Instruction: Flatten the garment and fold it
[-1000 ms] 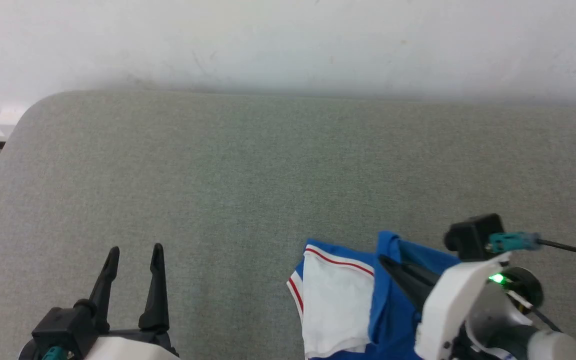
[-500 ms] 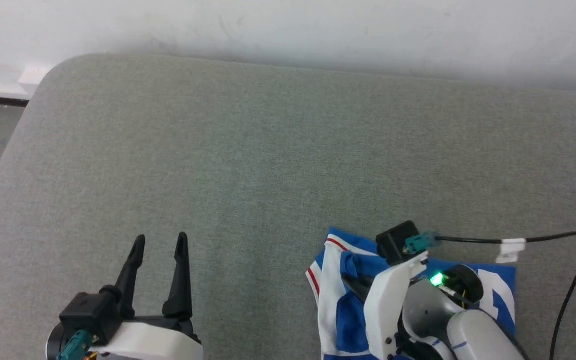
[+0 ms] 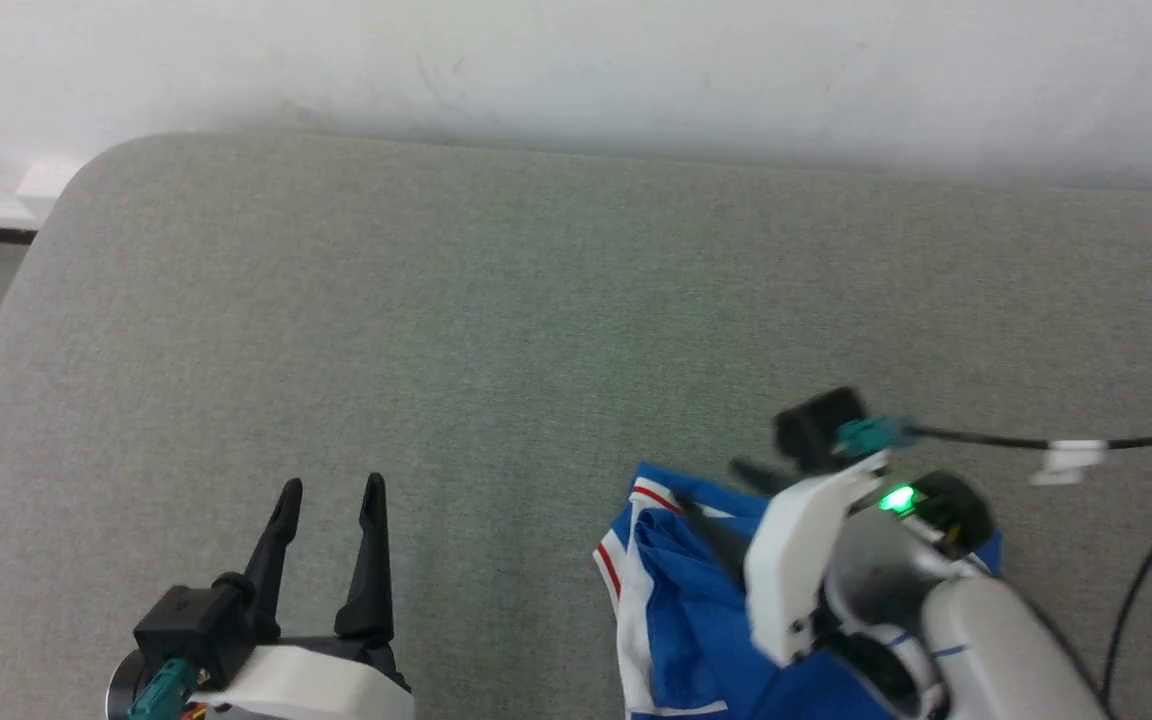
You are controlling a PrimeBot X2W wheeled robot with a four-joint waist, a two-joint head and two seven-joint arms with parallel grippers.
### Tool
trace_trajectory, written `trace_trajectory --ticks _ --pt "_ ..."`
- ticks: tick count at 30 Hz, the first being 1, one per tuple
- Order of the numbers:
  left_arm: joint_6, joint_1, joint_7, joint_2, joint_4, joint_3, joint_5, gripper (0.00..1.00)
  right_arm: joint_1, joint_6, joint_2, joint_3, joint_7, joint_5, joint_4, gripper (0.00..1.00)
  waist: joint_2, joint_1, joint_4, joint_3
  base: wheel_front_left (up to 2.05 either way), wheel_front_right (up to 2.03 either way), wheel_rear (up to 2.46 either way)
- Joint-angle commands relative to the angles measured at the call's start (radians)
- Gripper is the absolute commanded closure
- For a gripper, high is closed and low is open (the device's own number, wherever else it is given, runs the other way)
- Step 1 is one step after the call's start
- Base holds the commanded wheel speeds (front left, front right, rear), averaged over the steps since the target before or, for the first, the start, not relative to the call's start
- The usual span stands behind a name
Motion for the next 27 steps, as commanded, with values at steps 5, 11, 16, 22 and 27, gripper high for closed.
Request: trace_trajectory --ticks 5,11,16,22,27 --pt "0.01 0.009 -0.003 0.01 -0.019 0.006 -0.006 0.0 0.083 -0.001 -0.002 -0.201 -0.028 -0.054 -0.162 0.0 -0.0001 0.0 -0.058 0.0 0.0 0.0 0.0" --pt "0.018 0.001 -0.001 0.023 -0.043 0.014 0.001 0.0 0.287 -0.001 -0.002 -0.407 0.008 -0.042 -0.366 0.0 -0.0001 0.0 -0.084 0.037 0.0 0.0 0.0" --pt "0.023 0.002 0.001 0.027 -0.051 0.018 0.0 0.0 0.409 -0.001 -0.002 -0.477 0.003 0.033 -0.423 0.0 -0.0001 0.0 -0.106 0.064 0.0 0.0 0.0" --pt "0.023 -0.006 0.011 0.037 -0.056 0.018 0.002 0.0 0.438 -0.001 -0.002 -0.461 -0.056 0.085 -0.345 0.0 -0.0001 0.0 -0.109 0.082 0.0 0.0 0.0" --pt "0.026 -0.029 0.032 0.053 -0.071 0.015 0.014 0.0 0.41 -0.001 -0.002 -0.443 -0.084 0.121 -0.24 0.0 -0.0001 0.0 -0.09 0.112 0.0 0.0 0.0"
